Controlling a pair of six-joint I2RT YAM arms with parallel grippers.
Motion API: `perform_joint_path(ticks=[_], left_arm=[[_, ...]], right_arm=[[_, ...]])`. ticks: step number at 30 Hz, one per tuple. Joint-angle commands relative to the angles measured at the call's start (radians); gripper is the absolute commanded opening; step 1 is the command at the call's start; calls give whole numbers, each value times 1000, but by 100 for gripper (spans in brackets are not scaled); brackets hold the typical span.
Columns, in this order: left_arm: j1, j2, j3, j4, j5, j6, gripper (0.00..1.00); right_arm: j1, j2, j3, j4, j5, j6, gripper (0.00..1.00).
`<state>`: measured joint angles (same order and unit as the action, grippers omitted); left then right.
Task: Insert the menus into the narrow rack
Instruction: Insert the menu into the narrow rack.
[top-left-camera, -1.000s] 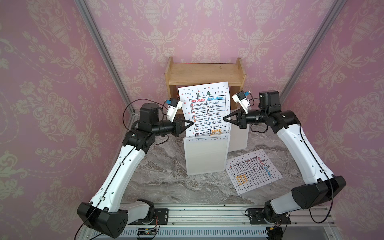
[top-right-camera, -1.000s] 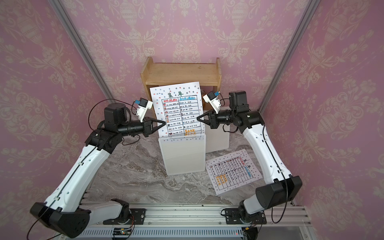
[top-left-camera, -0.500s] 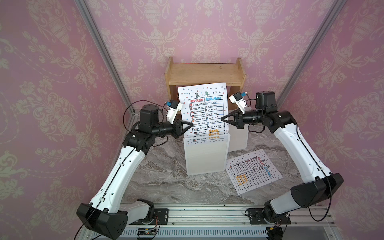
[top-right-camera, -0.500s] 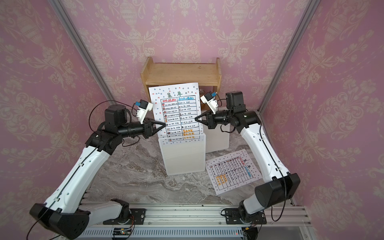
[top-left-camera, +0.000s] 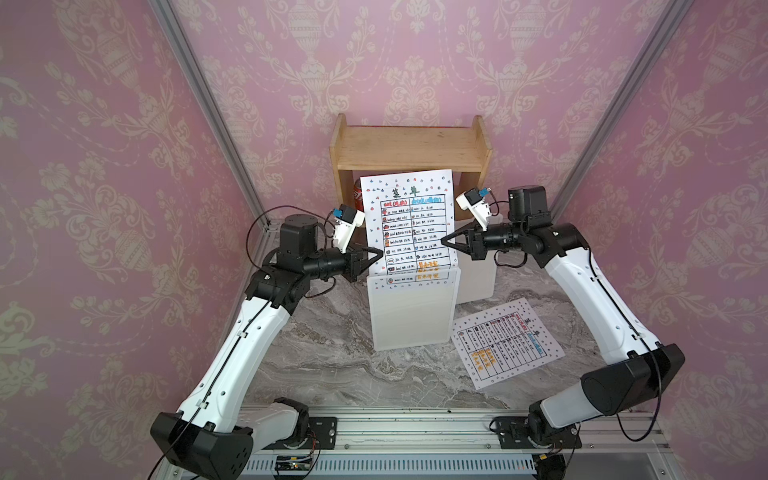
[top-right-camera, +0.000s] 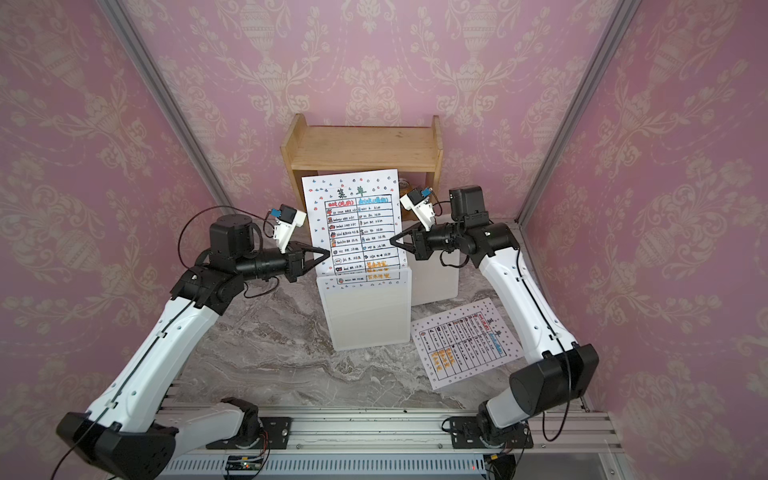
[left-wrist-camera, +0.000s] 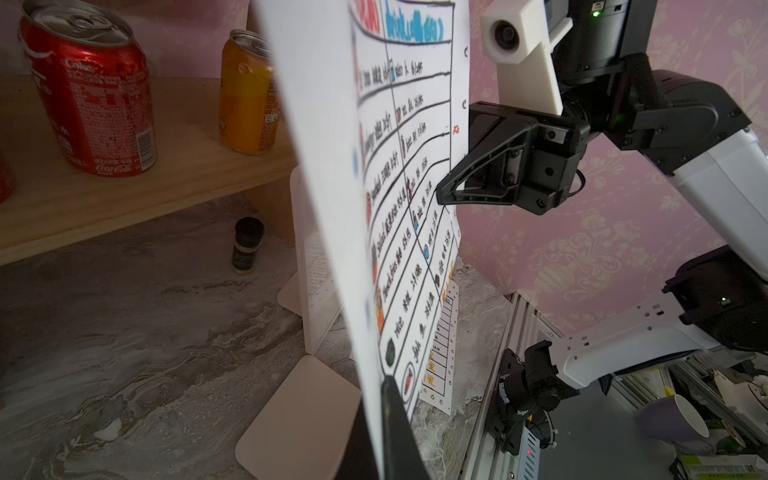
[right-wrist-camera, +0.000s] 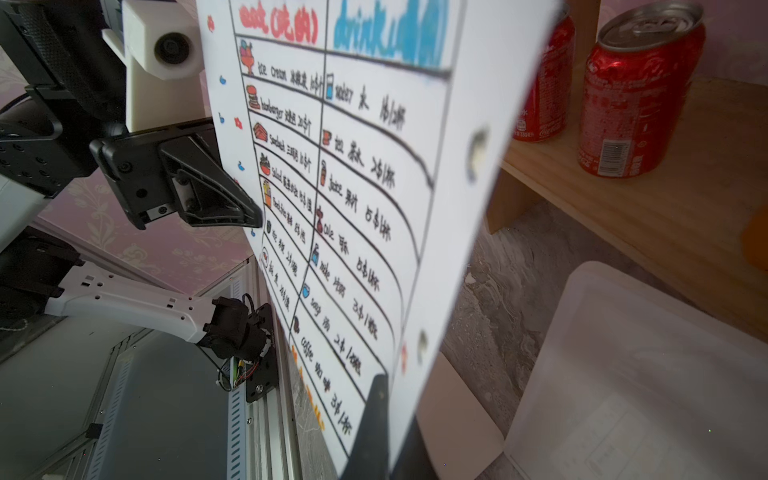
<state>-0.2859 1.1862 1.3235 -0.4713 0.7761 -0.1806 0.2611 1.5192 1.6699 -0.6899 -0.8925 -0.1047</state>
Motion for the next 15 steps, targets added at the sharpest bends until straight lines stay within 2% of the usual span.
perform_joint_path(ticks=[1,5,6,7,8,15], left_arm=[[-2,-31,-28,15,-8,0,2],[-1,-47,-57,25,-6,-1,3],[-1,-51,-59,29,-6,2,10],[-2,-53,-58,34,-7,3,23],[-1,-53,-54,39,-10,5,30],[-2,16,44,60,-9,23,38]], right_arm=[[5,-47,-25,10,9,-3,0],[4,-65,-39,13,16,0,0],[4,-71,-42,17,23,0,2],[5,-74,-42,22,24,2,4],[5,-73,-38,23,24,4,6],[4,-7,73,-12,6,2,21]])
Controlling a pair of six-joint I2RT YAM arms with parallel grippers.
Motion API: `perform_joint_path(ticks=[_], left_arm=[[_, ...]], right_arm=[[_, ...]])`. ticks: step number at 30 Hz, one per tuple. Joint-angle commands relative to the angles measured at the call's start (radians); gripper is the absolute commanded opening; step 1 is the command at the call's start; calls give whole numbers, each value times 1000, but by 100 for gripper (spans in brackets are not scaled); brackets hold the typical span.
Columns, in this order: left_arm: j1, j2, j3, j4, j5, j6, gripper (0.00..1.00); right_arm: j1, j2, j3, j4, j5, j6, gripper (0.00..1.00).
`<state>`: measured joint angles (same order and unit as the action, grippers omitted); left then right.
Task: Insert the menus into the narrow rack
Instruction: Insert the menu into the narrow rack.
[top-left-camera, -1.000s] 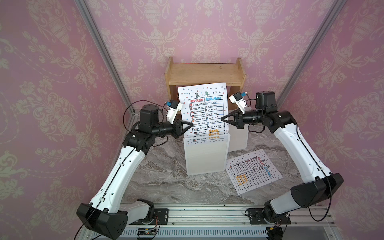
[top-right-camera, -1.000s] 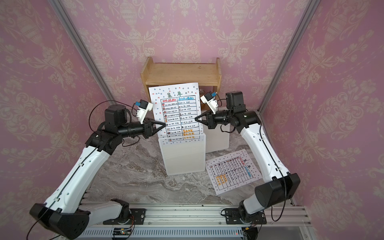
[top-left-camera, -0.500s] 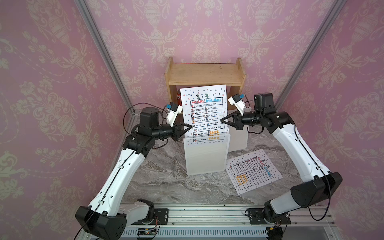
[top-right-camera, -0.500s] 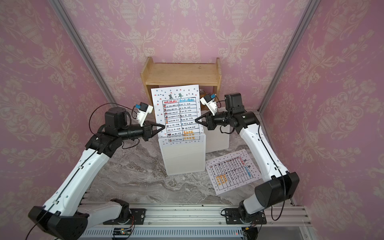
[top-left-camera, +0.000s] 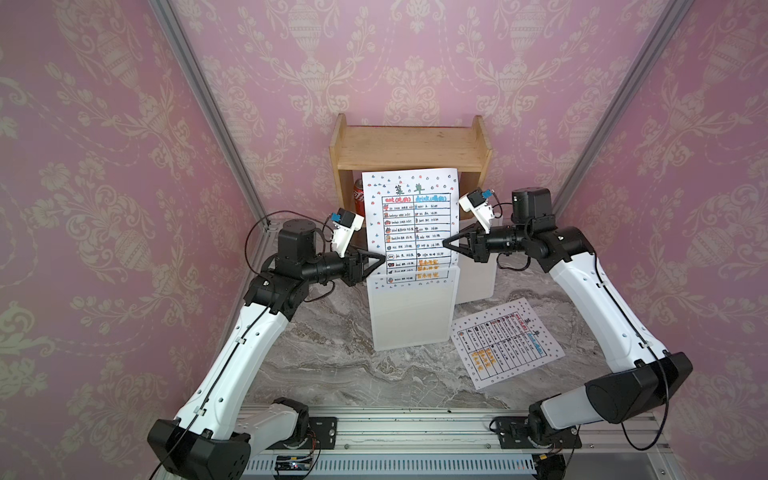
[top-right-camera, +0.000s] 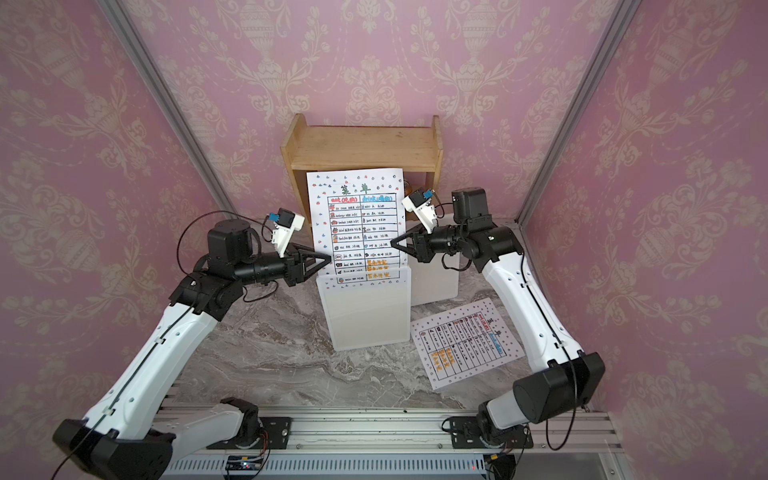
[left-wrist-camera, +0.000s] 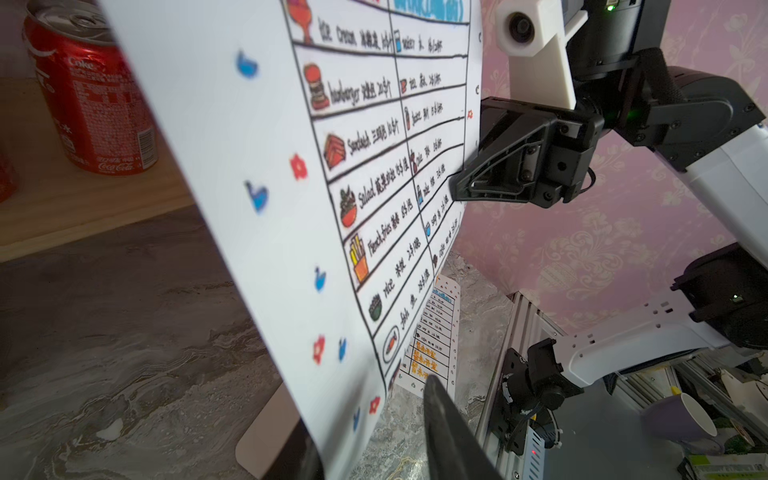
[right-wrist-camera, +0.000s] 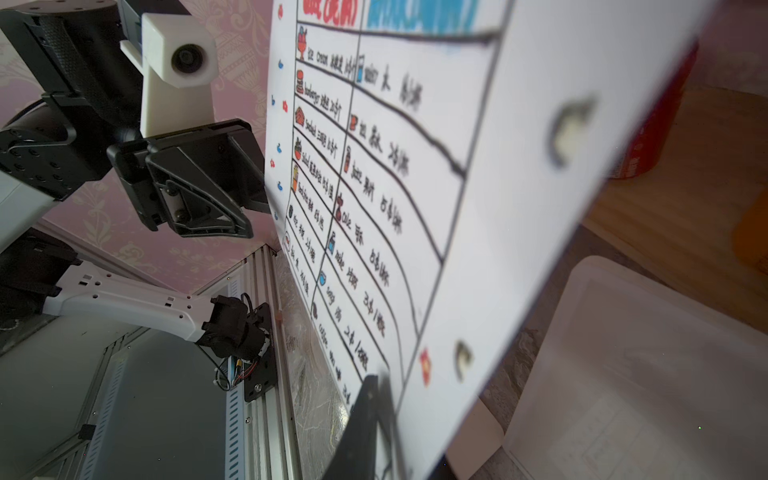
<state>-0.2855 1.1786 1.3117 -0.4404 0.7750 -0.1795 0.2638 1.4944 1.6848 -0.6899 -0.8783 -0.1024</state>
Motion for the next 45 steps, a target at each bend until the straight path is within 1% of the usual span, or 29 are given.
perform_joint_path(ticks=[1,5,10,14,18,19,20,21,22,23,24,25,30,39,45], left_arm=[[-2,37,71,30,-7,27,38],[-2,72,123,28,-20,55,39],[-3,102,143,28,-18,54,39],[-2,96,133,26,-36,79,39],[-1,97,155,20,-46,107,37],[1,99,162,19,-46,111,35],[1,102,168,19,-46,115,30],[2,104,174,19,-47,118,23],[2,108,179,17,-53,120,13],[3,110,183,15,-55,120,7],[2,113,186,10,-56,124,3],[5,113,187,5,-58,126,2],[4,93,161,9,-58,123,0],[4,32,76,50,-57,86,0],[4,10,47,60,-59,76,0]], right_arm=[[1,26,70,-14,-11,-3,23],[2,58,124,-37,-10,-17,29],[2,96,171,-54,-19,-30,31],[1,114,200,-57,-24,-32,29],[2,131,235,-76,-27,-40,23],[2,134,244,-82,-30,-41,21],[2,137,249,-85,-31,-42,18],[2,138,251,-86,-34,-42,16],[2,136,250,-85,-33,-43,13],[2,136,248,-84,-36,-43,13],[2,135,248,-86,-36,-44,12],[2,133,244,-88,-36,-46,10],[2,117,219,-77,-36,-47,8],[2,109,213,-73,-37,-43,2],[4,96,187,-54,-48,-34,1]])
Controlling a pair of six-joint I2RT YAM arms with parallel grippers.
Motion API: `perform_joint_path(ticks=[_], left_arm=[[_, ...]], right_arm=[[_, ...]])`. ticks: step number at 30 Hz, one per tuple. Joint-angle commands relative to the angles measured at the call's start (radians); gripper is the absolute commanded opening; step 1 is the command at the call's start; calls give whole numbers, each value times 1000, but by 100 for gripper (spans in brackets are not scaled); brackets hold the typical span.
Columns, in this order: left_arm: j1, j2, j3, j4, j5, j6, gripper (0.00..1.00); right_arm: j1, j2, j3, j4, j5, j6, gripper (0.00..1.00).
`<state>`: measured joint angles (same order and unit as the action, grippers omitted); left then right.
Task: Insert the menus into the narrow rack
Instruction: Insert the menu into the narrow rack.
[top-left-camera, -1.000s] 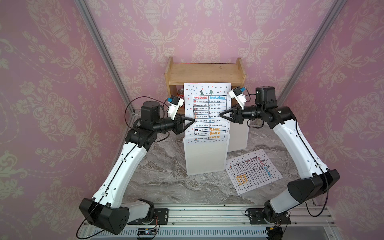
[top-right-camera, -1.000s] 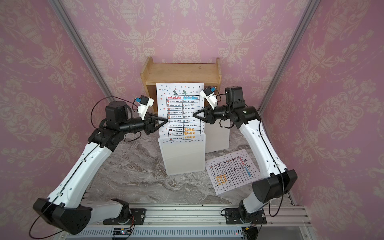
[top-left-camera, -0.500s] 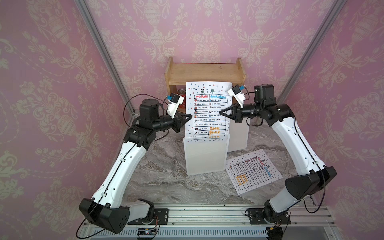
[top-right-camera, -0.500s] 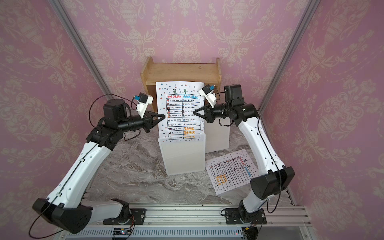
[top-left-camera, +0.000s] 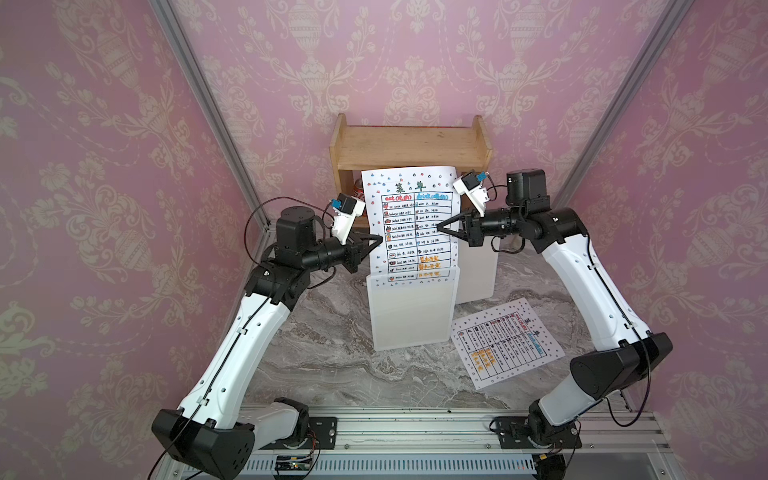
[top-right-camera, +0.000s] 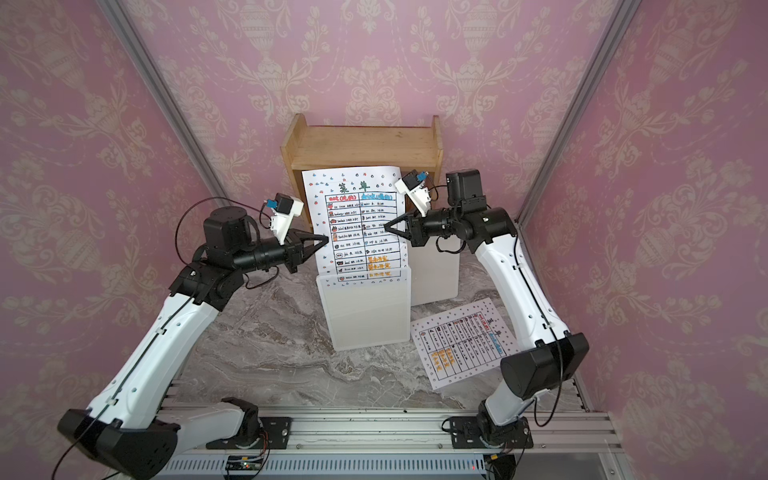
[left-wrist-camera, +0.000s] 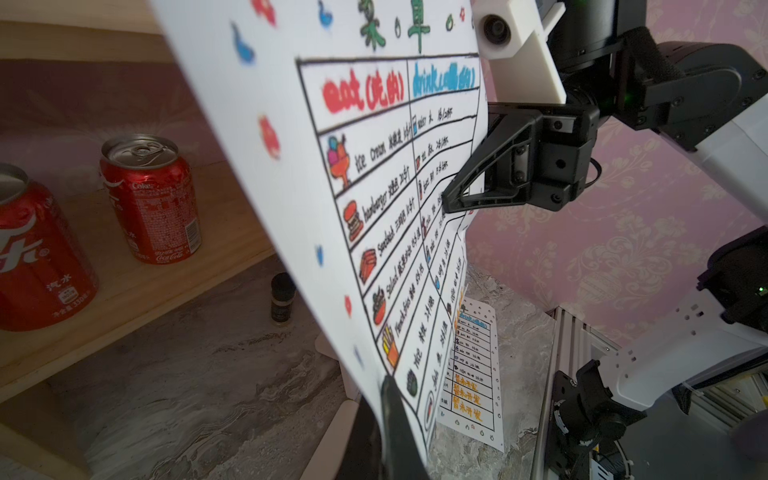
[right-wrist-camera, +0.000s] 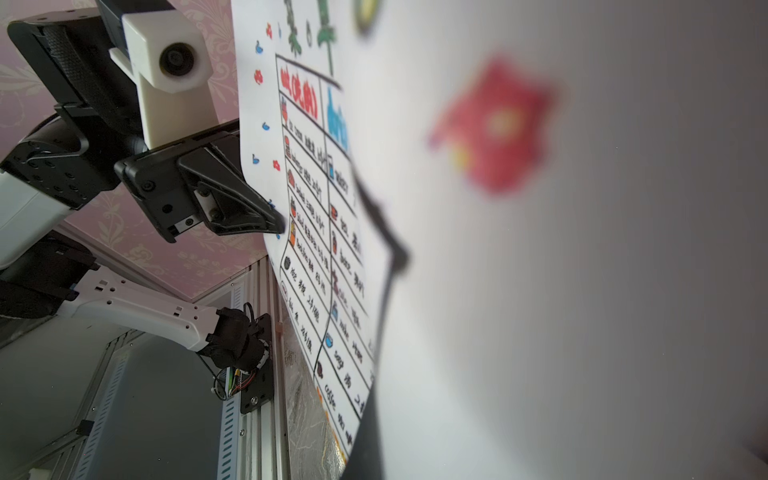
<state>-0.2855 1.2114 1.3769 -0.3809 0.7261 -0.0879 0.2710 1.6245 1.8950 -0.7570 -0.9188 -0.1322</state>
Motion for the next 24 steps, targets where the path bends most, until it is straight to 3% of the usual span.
perform_joint_path(ticks=[1,11,24], left_arm=[[4,-24,-23,4,-9,-17,0],[4,-61,-98,40,-12,-30,0],[4,-72,-124,66,-13,-57,3]], right_arm=[[-3,-42,-36,22,-6,-1,1],[2,-74,-99,50,7,3,0],[2,-11,1,0,27,-27,0]])
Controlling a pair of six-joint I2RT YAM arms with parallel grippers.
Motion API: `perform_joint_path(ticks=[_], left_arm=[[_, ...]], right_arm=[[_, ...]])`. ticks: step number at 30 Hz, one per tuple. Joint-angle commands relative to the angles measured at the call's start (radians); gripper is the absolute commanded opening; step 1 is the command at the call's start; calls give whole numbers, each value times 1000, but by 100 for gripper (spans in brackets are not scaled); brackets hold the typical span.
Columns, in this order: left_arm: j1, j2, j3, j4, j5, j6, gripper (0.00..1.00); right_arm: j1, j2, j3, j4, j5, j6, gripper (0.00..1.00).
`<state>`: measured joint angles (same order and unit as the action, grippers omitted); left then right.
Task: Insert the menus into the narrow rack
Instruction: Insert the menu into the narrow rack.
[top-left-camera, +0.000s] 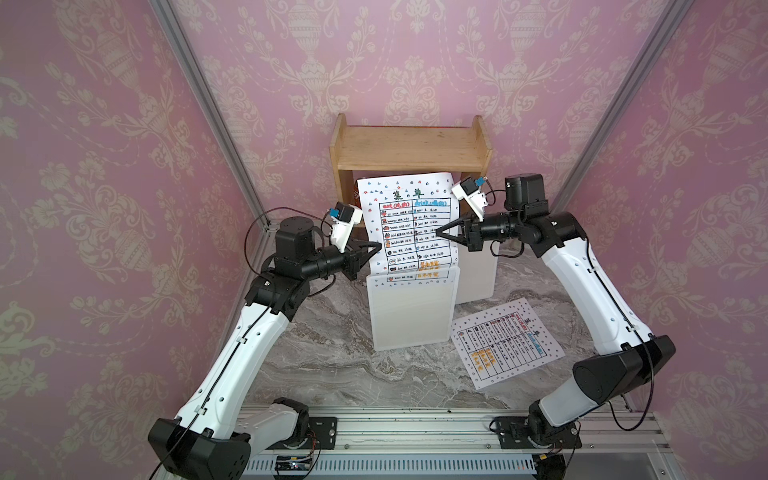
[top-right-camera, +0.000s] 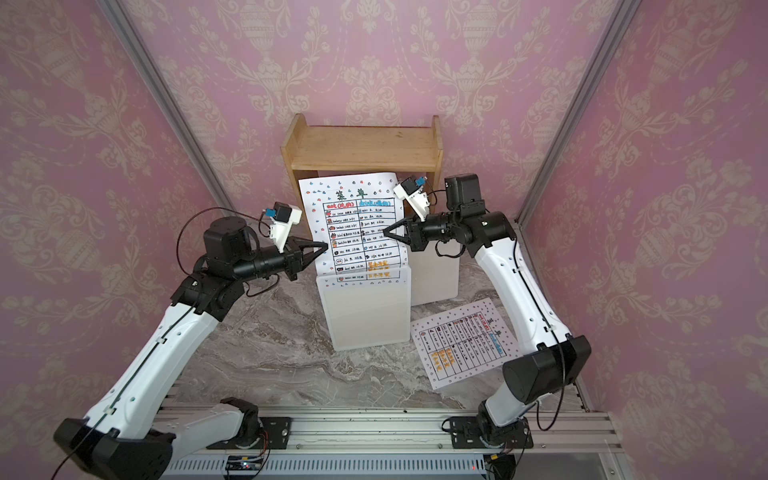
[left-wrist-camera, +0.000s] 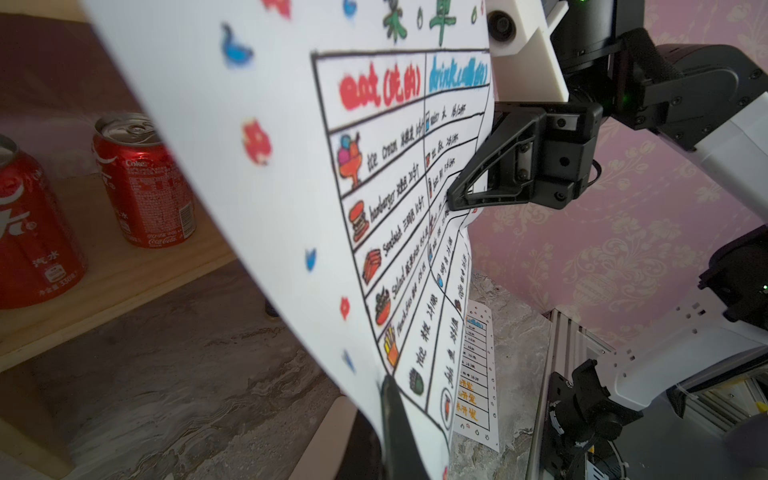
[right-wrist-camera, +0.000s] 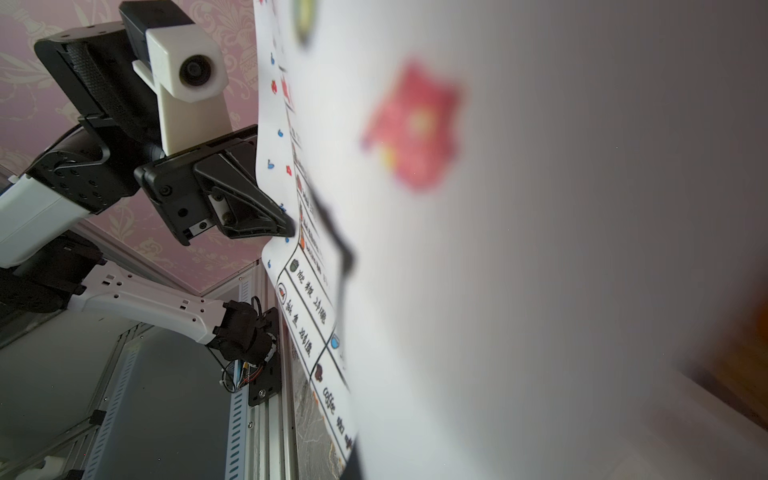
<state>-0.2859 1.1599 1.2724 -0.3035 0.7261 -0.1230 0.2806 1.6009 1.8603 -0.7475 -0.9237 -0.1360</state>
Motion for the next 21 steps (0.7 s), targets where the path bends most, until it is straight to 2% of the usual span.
perform_joint_path(ticks=[1,7,11,15,17,21], left_arm=[[4,-21,-22,-11,-13,-25,3],[5,-34,-41,-5,-13,-36,3],[4,-50,-58,-5,-14,-40,5],[4,-63,-81,4,-25,-34,21],[4,-56,-71,-1,-24,-26,35],[5,-31,-26,-5,-27,-11,47]], right_arm=[[-8,15,39,-13,35,-27,0],[-8,24,53,-26,33,-34,0],[-6,-1,3,2,29,-23,0],[-8,-37,-52,25,46,-20,0],[-8,-52,-67,25,57,-22,0],[-8,-71,-82,34,57,-20,2]])
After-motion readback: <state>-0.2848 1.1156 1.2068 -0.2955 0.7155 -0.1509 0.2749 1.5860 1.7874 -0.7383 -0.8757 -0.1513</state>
